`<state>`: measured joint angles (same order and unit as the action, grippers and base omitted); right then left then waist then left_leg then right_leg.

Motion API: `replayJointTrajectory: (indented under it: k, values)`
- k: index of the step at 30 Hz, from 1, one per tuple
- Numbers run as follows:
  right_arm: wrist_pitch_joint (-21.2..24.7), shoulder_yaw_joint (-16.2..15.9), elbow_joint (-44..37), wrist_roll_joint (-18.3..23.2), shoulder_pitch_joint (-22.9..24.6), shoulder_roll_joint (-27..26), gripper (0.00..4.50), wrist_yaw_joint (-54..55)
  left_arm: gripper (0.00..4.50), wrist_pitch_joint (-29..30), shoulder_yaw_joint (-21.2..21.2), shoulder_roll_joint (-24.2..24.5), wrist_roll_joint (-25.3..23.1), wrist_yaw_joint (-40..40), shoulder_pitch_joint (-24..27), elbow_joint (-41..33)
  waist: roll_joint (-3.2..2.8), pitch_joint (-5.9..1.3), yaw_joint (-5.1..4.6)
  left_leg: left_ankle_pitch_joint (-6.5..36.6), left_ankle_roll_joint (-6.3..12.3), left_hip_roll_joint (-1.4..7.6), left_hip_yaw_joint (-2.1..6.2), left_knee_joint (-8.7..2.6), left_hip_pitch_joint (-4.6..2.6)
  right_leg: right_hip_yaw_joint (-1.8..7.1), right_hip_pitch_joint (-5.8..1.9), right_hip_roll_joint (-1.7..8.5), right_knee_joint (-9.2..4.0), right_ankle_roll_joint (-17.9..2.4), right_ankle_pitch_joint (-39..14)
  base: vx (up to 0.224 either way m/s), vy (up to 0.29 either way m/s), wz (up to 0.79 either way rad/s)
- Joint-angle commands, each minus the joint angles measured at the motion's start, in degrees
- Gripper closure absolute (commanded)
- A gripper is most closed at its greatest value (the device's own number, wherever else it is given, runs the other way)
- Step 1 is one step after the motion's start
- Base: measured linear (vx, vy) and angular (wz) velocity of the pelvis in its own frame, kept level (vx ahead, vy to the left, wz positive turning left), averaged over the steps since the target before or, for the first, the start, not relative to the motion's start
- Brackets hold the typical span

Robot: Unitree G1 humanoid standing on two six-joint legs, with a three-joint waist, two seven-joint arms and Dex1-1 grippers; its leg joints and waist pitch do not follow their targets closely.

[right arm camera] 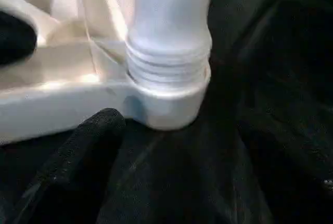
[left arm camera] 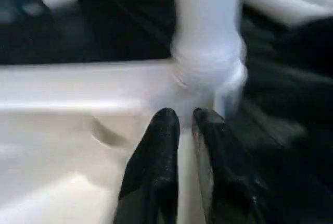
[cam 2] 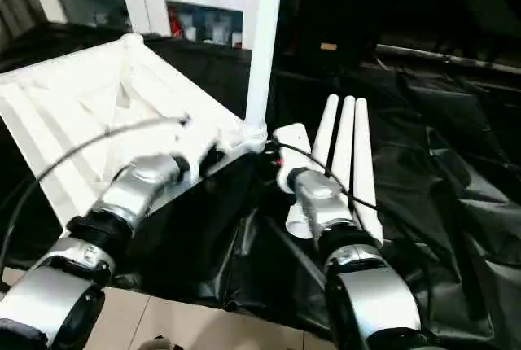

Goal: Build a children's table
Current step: Rotate table base

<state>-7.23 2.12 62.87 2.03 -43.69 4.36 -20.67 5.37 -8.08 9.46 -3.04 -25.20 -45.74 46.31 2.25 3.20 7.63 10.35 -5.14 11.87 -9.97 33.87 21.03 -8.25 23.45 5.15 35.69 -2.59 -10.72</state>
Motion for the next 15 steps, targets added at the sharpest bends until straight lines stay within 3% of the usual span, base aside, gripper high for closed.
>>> replayJointTrajectory:
  k: [1,2,3,5,6,7,8,9,10,11,12,15]
  values:
    - [0.23,-0.62,-1.94,-0.43,0.71,0.27,0.59,-1.63,3.49,-0.23,1.32,1.59,-0.32,2.25,-1.24,-2.12,-0.81,-4.45,0.08,6.39,3.28,2.21,0.68,-3.63,-0.28,4.33,-4.0,4.66,-3.42,-10.65,-3.1,0.0,0.0,0.0]
    - [0.32,-0.79,-2.05,-0.47,0.75,0.21,0.59,-1.91,3.45,-0.1,1.47,1.93,-0.51,2.61,-1.28,-2.32,-0.72,-4.42,0.07,6.65,3.28,2.19,0.68,-3.66,-0.32,4.33,-3.99,4.67,-3.44,-10.66,-3.11,0.0,0.0,0.0]
    - [0.47,-1.53,-2.28,-0.81,0.8,-0.06,0.59,-2.92,3.45,1.11,2.48,3.59,-1.06,4.21,-1.28,-3.27,-1.13,-4.41,0.09,7.14,3.03,2.15,0.7,-3.68,-0.4,4.36,-3.95,4.65,-3.44,-10.63,-3.13,0.0,0.0,0.0]
    - [0.43,-2.58,-1.94,-1.58,0.56,-0.44,0.59,-3.9,3.45,3.23,4.38,6.53,-1.92,7.19,-0.81,-4.94,-1.03,-4.41,-0.08,7.77,2.59,2.21,0.74,-3.75,-0.44,4.33,-3.97,4.61,-3.39,-10.83,-3.14,0.0,0.0,0.0]
    - [0.73,-3.31,-1.14,-2.23,0.0,-0.86,0.59,-3.94,3.45,5.25,6.82,10.29,-3.04,10.71,0.16,-6.89,-1.11,-4.36,-0.32,8.53,2.22,2.2,0.76,-3.81,-0.42,4.33,-3.97,4.57,-3.33,-10.76,-3.63,0.0,0.0,0.0]
    - [0.73,-3.31,-1.14,-2.23,0.0,-0.86,0.59,-3.94,3.45,5.25,6.82,10.29,-3.04,10.71,0.16,-6.89,-0.94,-4.22,-0.69,8.96,1.85,2.18,0.94,-3.95,-0.07,4.3,-4.16,4.64,-3.27,-10.4,-4.69,0.0,0.0,0.0]
    - [0.98,-3.48,-0.75,-2.42,-0.28,-1.04,0.59,-3.69,3.45,6.05,7.93,11.94,-3.49,12.08,0.69,-7.72,-1.07,-4.2,-0.78,9.29,1.63,2.07,0.87,-3.95,-0.25,4.29,-4.04,4.56,-3.53,-10.01,-5.81,0.0,0.0,0.0]
    - [1.63,-4.07,0.13,-3.26,-1.0,-1.4,0.59,-2.71,3.45,8.23,11.11,16.87,-4.94,14.62,3.19,-11.13,-0.88,-4.21,-0.88,9.19,1.22,2.29,0.89,-3.93,-0.59,4.42,-3.82,4.68,-3.42,-10.14,-6.39,0.0,0.0,0.0]
    - [1.83,-4.34,0.33,-3.64,-1.21,-1.5,0.59,-2.41,3.45,9.1,12.26,18.54,-5.31,15.21,4.13,-12.33,-1.1,-4.16,-1.01,9.23,0.88,2.42,1.05,-4.06,-0.38,4.39,-3.94,4.77,-3.16,-10.27,-6.53,0.0,0.0,0.0]
    - [2.03,-4.56,0.43,-3.93,-1.35,-1.6,0.59,-2.17,3.45,10.16,13.33,19.83,-5.61,15.63,5.03,-13.6,-0.73,-4.05,-1.33,9.24,0.93,2.33,1.05,-4.19,-0.08,4.3,-4.02,4.61,-3.26,-9.94,-7.12,0.0,0.0,0.0]
    - [2.37,-4.84,0.66,-4.28,-1.6,-1.77,0.59,-1.8,3.45,11.83,14.68,21.66,-6.22,15.91,6.5,-15.51,-0.99,-3.94,-1.39,9.71,0.55,2.33,0.91,-4.1,-0.65,4.49,-3.51,4.68,-3.41,-10.02,-8.22,0.0,0.0,0.0]
    - [2.74,-5.12,1.12,-4.67,-2.09,-2.17,0.59,-1.12,3.45,15.02,16.85,25.0,-8.02,15.91,9.75,-19.82,-1.25,-3.9,-0.96,9.81,0.22,2.56,0.82,-4.17,-1.04,4.59,-3.16,4.59,-3.41,-10.48,-7.57,0.0,0.0,0.0]
